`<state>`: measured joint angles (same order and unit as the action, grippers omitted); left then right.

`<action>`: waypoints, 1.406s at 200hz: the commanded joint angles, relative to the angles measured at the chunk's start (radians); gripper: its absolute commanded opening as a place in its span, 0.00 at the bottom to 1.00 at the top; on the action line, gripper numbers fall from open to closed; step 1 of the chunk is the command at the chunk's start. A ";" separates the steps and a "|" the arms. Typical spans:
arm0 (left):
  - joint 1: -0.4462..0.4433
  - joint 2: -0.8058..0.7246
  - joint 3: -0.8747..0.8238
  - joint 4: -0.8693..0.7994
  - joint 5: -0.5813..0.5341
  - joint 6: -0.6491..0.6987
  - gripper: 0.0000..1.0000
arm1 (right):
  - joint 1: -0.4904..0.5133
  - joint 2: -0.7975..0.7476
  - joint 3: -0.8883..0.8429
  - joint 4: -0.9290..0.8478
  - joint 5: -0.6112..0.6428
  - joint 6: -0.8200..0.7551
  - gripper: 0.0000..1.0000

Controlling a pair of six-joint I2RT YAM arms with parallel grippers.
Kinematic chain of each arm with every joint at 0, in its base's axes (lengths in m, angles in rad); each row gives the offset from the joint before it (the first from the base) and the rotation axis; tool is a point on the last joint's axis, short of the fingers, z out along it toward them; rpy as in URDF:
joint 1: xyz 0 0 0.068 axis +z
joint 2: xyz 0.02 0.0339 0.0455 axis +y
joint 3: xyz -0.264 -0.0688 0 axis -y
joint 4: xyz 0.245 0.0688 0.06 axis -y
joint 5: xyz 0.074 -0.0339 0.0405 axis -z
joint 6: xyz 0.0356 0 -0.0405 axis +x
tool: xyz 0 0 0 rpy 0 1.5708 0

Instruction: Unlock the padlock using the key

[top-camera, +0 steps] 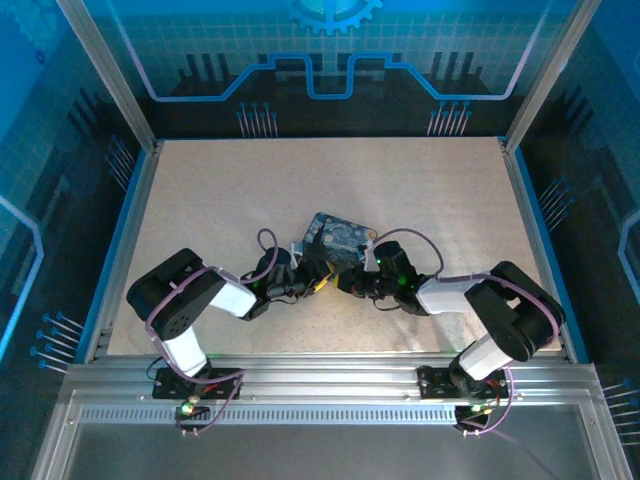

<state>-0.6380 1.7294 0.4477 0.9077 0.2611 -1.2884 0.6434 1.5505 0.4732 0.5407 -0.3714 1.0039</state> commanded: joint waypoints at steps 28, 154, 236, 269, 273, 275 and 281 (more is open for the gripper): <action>-0.011 -0.052 -0.019 0.000 -0.027 -0.005 0.17 | 0.019 0.007 0.017 0.060 0.007 0.010 0.01; -0.018 -0.162 -0.044 -0.064 -0.100 0.000 0.05 | 0.019 -0.118 -0.040 -0.004 0.057 -0.273 0.38; -0.022 -0.250 -0.044 -0.143 -0.120 -0.095 0.00 | 0.057 -0.319 -0.064 -0.147 0.235 -0.681 0.60; -0.020 -0.313 0.047 -0.447 -0.111 -0.118 0.00 | 0.089 -0.375 -0.105 -0.094 0.296 -0.876 0.62; -0.021 -0.320 0.061 -0.489 -0.111 -0.117 0.00 | 0.096 -0.378 -0.110 -0.086 0.304 -0.903 0.62; -0.022 -0.324 0.069 -0.509 -0.112 -0.116 0.00 | 0.099 -0.379 -0.112 -0.083 0.309 -0.916 0.62; -0.021 -0.336 0.088 -0.557 -0.115 -0.109 0.00 | 0.112 -0.380 -0.114 -0.078 0.319 -0.961 0.62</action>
<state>-0.6521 1.4521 0.4454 0.5896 0.1535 -1.3869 0.7101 1.1946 0.3882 0.4263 -0.1284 0.2703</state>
